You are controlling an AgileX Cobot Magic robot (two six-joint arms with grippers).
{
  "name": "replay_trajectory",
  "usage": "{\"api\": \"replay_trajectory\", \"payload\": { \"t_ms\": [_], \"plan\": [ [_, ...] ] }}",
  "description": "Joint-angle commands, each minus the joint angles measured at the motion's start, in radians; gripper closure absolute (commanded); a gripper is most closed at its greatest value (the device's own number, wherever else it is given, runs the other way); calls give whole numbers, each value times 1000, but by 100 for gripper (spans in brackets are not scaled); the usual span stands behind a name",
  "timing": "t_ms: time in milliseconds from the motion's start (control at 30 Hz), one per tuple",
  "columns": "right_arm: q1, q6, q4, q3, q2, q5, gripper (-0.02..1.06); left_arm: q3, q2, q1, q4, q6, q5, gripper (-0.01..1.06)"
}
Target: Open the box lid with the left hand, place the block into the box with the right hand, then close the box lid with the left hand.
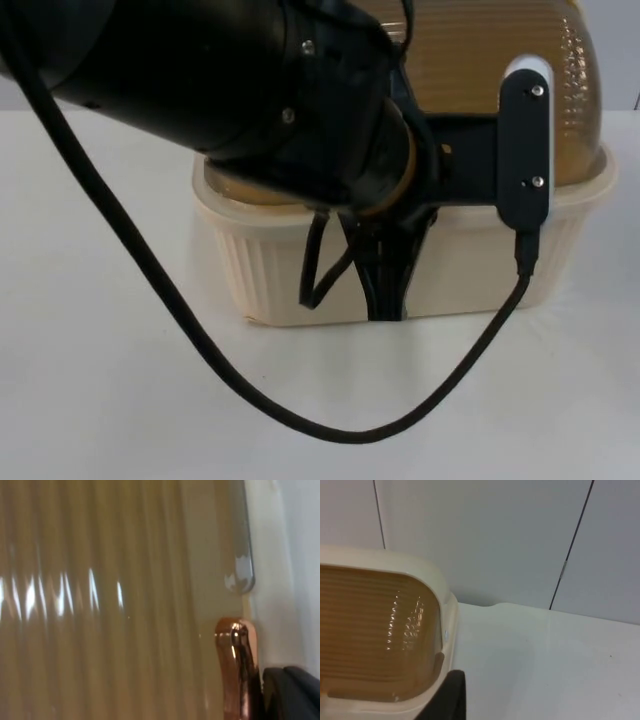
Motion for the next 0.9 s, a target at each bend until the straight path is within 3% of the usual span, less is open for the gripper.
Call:
{"api": "replay_trajectory", "payload": {
  "t_ms": [0, 200, 333, 400, 533, 867],
  "plan": [
    [-1, -8, -8, -6, -5, -14, -1, -5, -4, 1, 29, -19, 18, 105],
    [-1, -8, -8, -6, -5, -14, -1, -5, -4, 1, 99, -62, 39, 105],
    [-1, -8, -8, -6, -5, -14, -1, -5, -4, 1, 283, -209, 98, 105],
    [-1, -8, -8, -6, -5, -14, -1, -5, -4, 1, 300, -225, 107, 105],
    [-1, -8, -5, -6, -5, -14, -1, -5, -4, 1, 462, -261, 162, 105],
    [-1, -8, -5, -6, -5, -8, -1, -57, -4, 51, 472, -261, 171, 105]
  ]
}}
